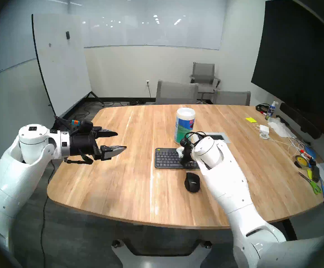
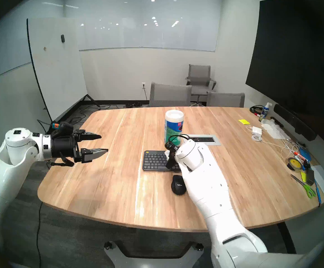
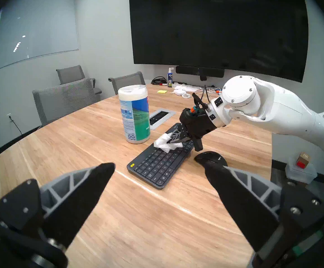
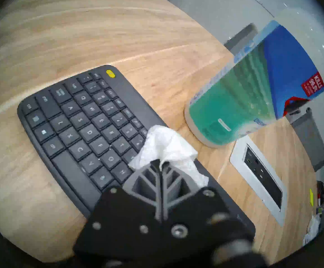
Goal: Wipe the keyboards and mice with a disinfecting wipe, then set the wipe down
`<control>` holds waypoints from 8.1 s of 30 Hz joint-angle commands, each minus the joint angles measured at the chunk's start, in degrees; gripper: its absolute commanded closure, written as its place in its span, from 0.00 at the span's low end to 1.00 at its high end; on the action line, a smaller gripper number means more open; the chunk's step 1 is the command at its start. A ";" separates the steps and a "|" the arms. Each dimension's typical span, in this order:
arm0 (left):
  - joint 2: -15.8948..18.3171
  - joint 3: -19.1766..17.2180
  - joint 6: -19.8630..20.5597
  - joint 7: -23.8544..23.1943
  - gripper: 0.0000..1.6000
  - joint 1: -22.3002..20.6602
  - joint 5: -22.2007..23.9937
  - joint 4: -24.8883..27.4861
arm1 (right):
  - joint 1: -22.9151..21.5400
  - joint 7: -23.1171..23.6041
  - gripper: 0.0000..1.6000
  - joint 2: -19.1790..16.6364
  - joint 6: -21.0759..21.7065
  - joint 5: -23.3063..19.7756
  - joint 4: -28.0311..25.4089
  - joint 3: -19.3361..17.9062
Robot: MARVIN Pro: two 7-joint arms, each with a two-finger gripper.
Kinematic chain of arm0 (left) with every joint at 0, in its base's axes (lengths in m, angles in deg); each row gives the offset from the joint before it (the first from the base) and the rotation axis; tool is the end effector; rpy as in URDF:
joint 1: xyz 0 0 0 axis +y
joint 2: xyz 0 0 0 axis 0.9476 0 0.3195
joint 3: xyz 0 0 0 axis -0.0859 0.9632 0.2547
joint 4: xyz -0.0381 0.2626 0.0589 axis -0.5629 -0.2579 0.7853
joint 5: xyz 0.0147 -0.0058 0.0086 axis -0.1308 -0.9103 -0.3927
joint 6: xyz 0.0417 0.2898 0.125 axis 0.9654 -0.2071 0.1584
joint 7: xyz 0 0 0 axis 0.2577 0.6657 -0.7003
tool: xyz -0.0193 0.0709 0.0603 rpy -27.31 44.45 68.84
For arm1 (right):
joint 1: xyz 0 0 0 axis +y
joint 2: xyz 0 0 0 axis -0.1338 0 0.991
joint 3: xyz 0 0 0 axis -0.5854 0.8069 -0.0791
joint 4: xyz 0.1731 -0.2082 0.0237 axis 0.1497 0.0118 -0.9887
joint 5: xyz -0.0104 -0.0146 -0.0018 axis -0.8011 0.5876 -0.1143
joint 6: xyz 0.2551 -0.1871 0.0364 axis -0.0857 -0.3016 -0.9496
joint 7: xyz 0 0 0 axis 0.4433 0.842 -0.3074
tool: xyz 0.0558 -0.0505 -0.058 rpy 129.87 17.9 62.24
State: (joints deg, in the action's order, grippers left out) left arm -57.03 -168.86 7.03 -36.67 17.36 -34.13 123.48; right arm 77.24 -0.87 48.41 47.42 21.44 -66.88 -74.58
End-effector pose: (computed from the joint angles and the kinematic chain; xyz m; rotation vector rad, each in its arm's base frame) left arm 0.3781 0.0870 -0.1254 1.9367 -1.0560 1.4103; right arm 0.4851 0.0726 -0.2538 2.4136 1.2600 1.2196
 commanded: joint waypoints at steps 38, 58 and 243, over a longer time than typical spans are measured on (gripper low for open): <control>-0.08 -0.53 -0.05 -0.01 0.00 -0.33 0.36 0.42 | 8.76 13.28 1.00 -10.33 -1.02 -7.56 -18.43 -14.43; -0.08 -0.55 -0.05 -0.01 0.00 -0.32 0.37 0.43 | 5.34 16.28 1.00 -14.65 -6.46 -11.25 -12.99 -25.08; -0.06 -0.52 -0.06 0.00 0.00 -0.33 0.38 0.42 | 12.19 11.42 1.00 5.15 -4.89 1.88 -23.91 -8.13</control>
State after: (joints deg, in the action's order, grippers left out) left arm -57.05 -168.84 7.03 -36.64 17.36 -34.08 123.48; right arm 94.23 11.90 50.32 40.99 23.43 -91.39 -83.74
